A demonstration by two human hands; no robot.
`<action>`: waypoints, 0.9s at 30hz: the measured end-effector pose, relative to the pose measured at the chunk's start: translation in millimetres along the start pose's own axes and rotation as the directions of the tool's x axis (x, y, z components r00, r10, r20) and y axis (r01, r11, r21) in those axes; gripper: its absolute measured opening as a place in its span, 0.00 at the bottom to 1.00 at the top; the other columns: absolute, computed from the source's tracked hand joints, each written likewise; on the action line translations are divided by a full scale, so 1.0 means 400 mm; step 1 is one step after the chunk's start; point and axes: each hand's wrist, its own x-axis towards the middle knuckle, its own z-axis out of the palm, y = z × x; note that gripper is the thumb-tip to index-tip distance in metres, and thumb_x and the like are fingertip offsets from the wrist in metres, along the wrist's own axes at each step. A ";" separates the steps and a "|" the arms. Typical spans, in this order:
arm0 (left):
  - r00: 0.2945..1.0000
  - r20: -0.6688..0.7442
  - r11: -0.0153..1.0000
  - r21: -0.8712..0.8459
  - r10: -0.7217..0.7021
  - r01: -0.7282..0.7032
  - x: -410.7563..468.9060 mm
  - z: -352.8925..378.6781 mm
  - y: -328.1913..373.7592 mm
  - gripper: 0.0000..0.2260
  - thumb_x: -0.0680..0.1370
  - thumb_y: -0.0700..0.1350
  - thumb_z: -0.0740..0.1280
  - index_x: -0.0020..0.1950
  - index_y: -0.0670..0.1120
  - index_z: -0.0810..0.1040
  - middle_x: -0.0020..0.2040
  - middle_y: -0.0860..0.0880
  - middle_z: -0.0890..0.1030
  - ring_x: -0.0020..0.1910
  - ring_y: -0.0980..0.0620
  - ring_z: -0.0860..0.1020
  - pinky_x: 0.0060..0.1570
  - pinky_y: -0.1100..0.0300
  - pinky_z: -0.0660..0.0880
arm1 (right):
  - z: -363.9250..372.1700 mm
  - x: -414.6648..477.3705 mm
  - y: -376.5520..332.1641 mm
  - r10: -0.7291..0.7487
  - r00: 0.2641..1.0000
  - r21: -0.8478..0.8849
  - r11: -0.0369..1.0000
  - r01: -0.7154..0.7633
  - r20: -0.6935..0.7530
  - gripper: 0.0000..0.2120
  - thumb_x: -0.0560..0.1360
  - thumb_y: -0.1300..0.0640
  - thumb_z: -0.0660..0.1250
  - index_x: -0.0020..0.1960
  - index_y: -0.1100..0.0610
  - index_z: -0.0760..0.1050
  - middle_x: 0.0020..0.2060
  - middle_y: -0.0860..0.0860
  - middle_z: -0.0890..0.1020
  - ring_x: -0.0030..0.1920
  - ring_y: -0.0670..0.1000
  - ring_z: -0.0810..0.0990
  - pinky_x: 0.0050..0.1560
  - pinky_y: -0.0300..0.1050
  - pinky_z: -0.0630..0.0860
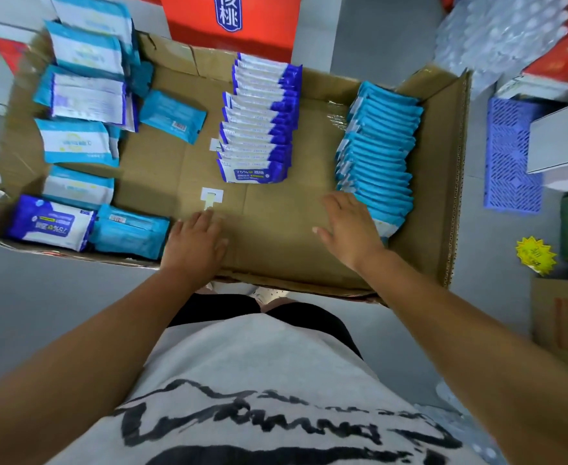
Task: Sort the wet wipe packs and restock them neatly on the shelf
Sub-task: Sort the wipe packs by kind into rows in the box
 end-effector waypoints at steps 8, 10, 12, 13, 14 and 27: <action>0.958 -0.185 0.969 -0.154 -0.219 0.192 -0.085 -0.042 -0.216 0.20 0.83 0.49 0.64 0.74 0.46 0.73 0.78 0.43 0.68 0.79 0.41 0.63 0.76 0.40 0.60 | 0.089 0.043 -0.261 -0.053 0.994 0.104 0.994 0.043 0.094 0.22 0.78 0.48 0.66 0.67 0.59 0.73 0.65 0.56 0.76 0.67 0.57 0.71 0.66 0.52 0.68; 0.937 -0.186 0.947 -0.186 -0.295 0.261 -0.109 -0.048 -0.291 0.21 0.83 0.49 0.65 0.74 0.44 0.73 0.78 0.42 0.69 0.78 0.40 0.64 0.76 0.41 0.60 | 0.109 0.063 -0.339 -0.054 0.991 0.139 0.990 0.036 0.125 0.22 0.79 0.47 0.65 0.67 0.59 0.72 0.65 0.56 0.76 0.67 0.57 0.71 0.65 0.51 0.68; 0.927 -0.163 0.932 -0.193 -0.339 0.307 -0.130 -0.055 -0.375 0.21 0.82 0.49 0.66 0.74 0.43 0.74 0.77 0.39 0.70 0.77 0.37 0.65 0.76 0.40 0.60 | 0.130 0.087 -0.421 -0.048 0.986 0.184 0.983 0.018 0.159 0.23 0.80 0.47 0.64 0.68 0.60 0.72 0.64 0.57 0.77 0.66 0.58 0.71 0.65 0.50 0.68; 0.925 -0.152 0.928 -0.195 -0.349 0.317 -0.138 -0.061 -0.418 0.21 0.82 0.49 0.66 0.73 0.42 0.75 0.76 0.38 0.70 0.76 0.36 0.67 0.75 0.39 0.61 | 0.139 0.099 -0.462 -0.039 0.985 0.212 0.977 0.003 0.168 0.23 0.80 0.47 0.64 0.68 0.60 0.72 0.64 0.57 0.77 0.66 0.58 0.72 0.65 0.50 0.69; 0.926 -0.133 0.925 -0.192 -0.355 0.327 -0.144 -0.070 -0.461 0.21 0.82 0.48 0.67 0.72 0.42 0.75 0.76 0.38 0.71 0.75 0.35 0.68 0.74 0.39 0.62 | 0.147 0.113 -0.503 -0.026 0.984 0.244 0.970 -0.018 0.176 0.23 0.79 0.47 0.65 0.68 0.59 0.72 0.64 0.57 0.77 0.66 0.58 0.73 0.65 0.50 0.69; 0.991 0.126 0.997 -0.069 -0.038 0.047 -0.038 -0.170 -0.821 0.26 0.83 0.53 0.65 0.79 0.47 0.66 0.80 0.47 0.65 0.77 0.42 0.64 0.74 0.44 0.62 | 0.251 0.263 -0.810 0.235 0.916 0.344 0.873 -0.346 0.325 0.28 0.79 0.48 0.68 0.75 0.57 0.67 0.72 0.58 0.72 0.71 0.58 0.68 0.71 0.49 0.64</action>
